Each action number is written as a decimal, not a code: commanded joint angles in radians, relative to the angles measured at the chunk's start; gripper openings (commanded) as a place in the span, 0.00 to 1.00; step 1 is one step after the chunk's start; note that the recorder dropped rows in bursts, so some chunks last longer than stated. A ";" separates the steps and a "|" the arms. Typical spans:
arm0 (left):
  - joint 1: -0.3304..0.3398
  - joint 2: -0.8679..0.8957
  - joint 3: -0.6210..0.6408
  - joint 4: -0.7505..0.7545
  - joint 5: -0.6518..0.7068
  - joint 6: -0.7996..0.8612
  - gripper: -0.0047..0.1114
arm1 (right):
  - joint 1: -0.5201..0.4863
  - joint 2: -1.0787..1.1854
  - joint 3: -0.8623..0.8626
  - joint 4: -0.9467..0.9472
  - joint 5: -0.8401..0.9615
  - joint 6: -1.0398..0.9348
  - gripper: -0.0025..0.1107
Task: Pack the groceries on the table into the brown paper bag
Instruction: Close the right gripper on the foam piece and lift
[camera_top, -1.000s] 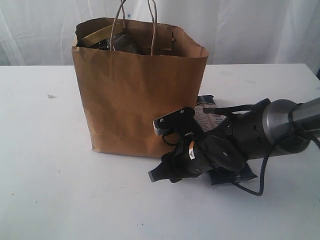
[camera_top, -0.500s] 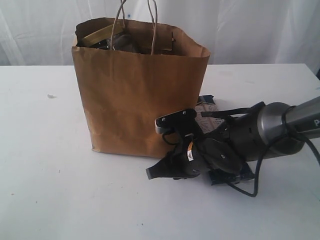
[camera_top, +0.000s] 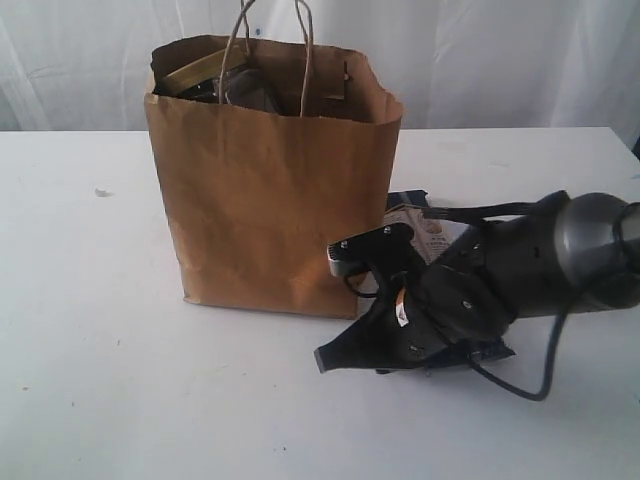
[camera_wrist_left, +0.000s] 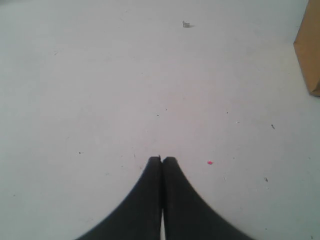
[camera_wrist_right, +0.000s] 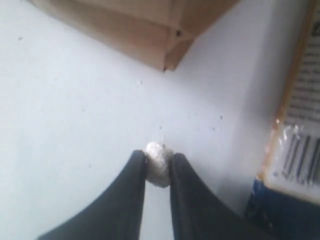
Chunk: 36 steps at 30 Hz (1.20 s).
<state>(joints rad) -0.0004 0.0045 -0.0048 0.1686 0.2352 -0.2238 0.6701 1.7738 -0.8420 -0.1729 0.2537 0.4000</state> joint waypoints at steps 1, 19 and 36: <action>-0.005 -0.004 0.005 -0.004 -0.004 0.001 0.04 | 0.027 -0.153 0.114 0.089 -0.002 0.008 0.02; -0.005 -0.004 0.005 -0.004 -0.004 0.001 0.04 | 0.463 -0.727 0.454 0.486 -1.401 -0.294 0.02; -0.005 -0.004 0.005 -0.004 -0.004 0.001 0.04 | 0.291 -0.721 0.142 1.285 -0.543 -1.081 0.02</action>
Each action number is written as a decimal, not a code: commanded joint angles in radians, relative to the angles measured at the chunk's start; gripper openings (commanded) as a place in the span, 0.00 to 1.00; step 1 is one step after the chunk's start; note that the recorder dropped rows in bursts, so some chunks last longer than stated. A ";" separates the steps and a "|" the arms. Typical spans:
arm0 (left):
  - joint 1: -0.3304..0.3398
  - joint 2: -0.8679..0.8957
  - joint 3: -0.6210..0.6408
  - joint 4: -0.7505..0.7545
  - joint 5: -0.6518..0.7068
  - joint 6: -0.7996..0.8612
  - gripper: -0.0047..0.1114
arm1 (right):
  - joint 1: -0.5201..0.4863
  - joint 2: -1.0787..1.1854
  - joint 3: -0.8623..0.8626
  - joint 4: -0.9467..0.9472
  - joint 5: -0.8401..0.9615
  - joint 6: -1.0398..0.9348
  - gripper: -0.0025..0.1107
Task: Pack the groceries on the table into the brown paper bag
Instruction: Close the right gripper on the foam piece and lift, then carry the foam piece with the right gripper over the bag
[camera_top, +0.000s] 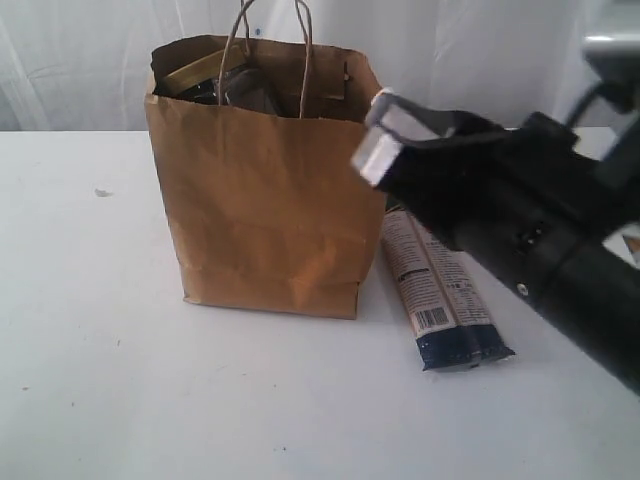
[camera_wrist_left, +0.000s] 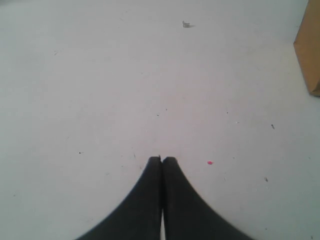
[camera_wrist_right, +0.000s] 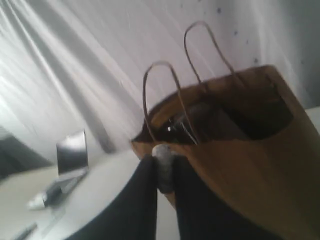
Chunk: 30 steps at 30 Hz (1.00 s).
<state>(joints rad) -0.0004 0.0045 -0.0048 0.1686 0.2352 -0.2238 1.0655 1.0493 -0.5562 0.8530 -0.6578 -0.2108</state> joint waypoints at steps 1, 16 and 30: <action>-0.005 -0.004 0.005 -0.004 -0.004 0.001 0.04 | -0.147 0.008 -0.185 0.345 0.410 -0.587 0.02; -0.005 -0.004 0.005 -0.004 -0.004 0.001 0.04 | -0.429 0.191 -0.396 0.851 0.587 -1.443 0.02; -0.005 -0.004 0.005 -0.004 -0.004 0.001 0.04 | -0.398 0.280 -0.458 0.891 0.096 -1.843 0.02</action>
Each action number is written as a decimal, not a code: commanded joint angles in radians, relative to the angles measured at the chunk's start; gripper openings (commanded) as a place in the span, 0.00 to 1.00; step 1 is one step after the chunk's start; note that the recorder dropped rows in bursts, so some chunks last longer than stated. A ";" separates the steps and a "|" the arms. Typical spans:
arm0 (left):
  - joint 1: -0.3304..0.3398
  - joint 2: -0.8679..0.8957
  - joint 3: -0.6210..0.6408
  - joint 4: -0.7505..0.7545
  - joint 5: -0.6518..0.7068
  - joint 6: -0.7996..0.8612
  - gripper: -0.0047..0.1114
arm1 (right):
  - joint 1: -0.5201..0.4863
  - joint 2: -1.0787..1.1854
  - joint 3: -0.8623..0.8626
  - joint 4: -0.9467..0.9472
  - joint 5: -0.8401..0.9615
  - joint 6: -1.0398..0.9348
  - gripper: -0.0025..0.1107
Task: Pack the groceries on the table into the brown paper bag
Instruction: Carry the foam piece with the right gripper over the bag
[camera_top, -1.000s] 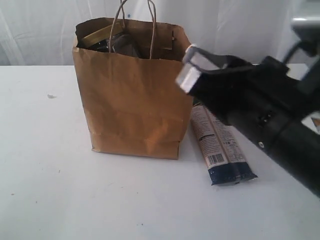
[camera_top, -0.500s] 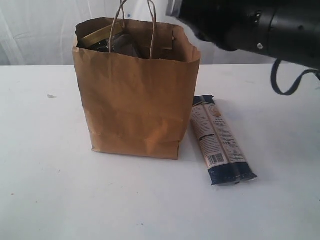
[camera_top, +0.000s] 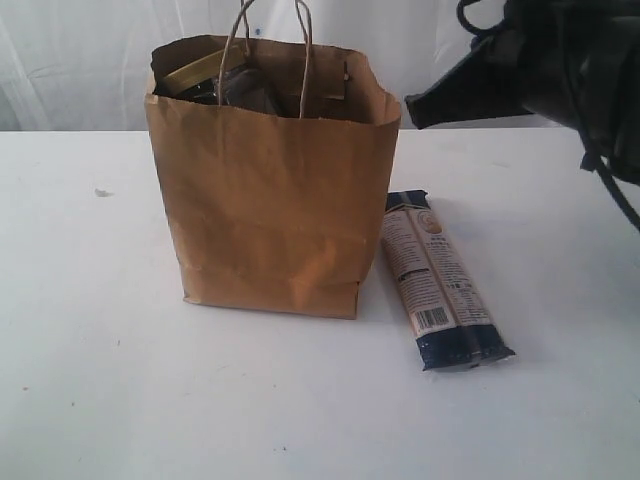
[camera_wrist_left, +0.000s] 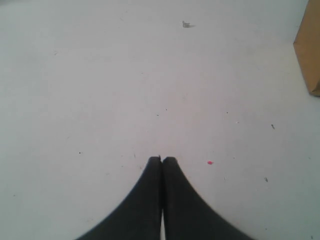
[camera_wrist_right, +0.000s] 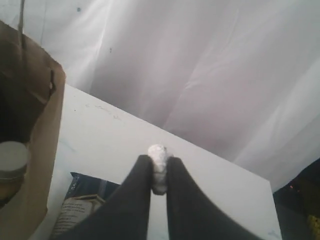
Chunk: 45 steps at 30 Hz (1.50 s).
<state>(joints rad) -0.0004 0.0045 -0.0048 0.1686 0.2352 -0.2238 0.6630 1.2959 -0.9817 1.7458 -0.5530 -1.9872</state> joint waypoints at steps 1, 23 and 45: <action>-0.005 -0.004 0.005 -0.004 -0.004 0.001 0.04 | 0.005 0.043 -0.037 -0.001 -0.011 -0.066 0.02; -0.005 -0.004 0.005 -0.004 -0.004 0.001 0.04 | -0.209 0.177 -0.238 -0.041 0.843 0.772 0.02; -0.005 -0.004 0.005 -0.004 -0.004 0.001 0.04 | -0.209 0.260 -0.238 -0.293 0.976 0.782 0.27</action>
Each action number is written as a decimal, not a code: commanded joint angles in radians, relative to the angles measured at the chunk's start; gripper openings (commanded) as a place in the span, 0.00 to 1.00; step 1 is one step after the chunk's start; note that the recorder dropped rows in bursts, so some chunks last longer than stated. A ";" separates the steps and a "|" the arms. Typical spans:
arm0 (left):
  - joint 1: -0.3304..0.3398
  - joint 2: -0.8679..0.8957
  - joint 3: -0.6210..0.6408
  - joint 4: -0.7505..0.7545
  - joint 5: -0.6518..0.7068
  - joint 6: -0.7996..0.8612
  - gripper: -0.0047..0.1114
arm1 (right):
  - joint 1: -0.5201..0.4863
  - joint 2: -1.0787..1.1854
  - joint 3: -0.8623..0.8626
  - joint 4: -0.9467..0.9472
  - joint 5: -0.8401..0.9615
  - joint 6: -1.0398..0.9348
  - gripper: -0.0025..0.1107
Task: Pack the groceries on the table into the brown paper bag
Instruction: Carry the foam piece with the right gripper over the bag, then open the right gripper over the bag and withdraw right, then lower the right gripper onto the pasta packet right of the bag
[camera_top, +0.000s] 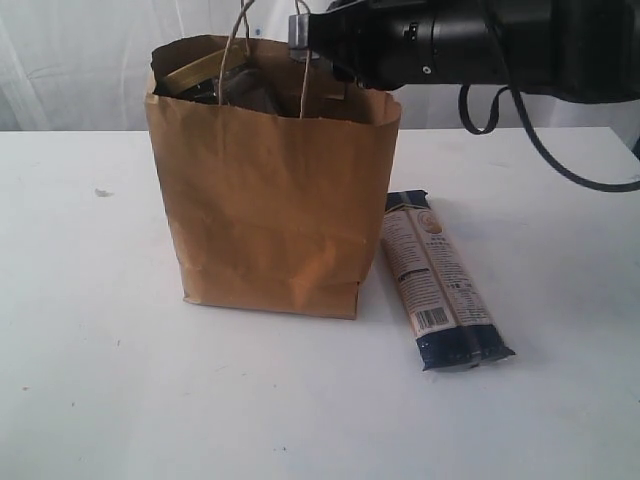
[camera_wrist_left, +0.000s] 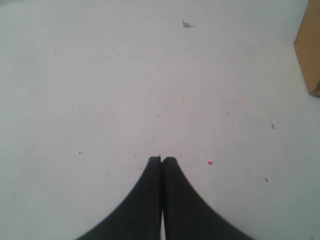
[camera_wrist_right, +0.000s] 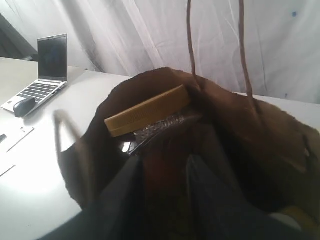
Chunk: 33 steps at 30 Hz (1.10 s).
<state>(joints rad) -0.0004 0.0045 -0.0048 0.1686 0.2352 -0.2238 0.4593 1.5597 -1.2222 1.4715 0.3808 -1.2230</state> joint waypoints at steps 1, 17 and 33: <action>-0.005 -0.004 0.005 -0.004 -0.004 0.001 0.04 | -0.005 -0.009 0.002 -0.049 0.043 0.071 0.26; -0.005 -0.004 0.005 -0.004 -0.004 0.001 0.04 | -0.053 -0.261 0.002 -1.524 0.132 1.038 0.02; -0.005 -0.004 0.005 -0.004 -0.004 0.001 0.04 | -0.160 -0.051 0.188 -1.936 0.370 1.435 0.13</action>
<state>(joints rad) -0.0004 0.0045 -0.0048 0.1686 0.2352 -0.2238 0.3073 1.4792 -1.0447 -0.5284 0.7934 0.2014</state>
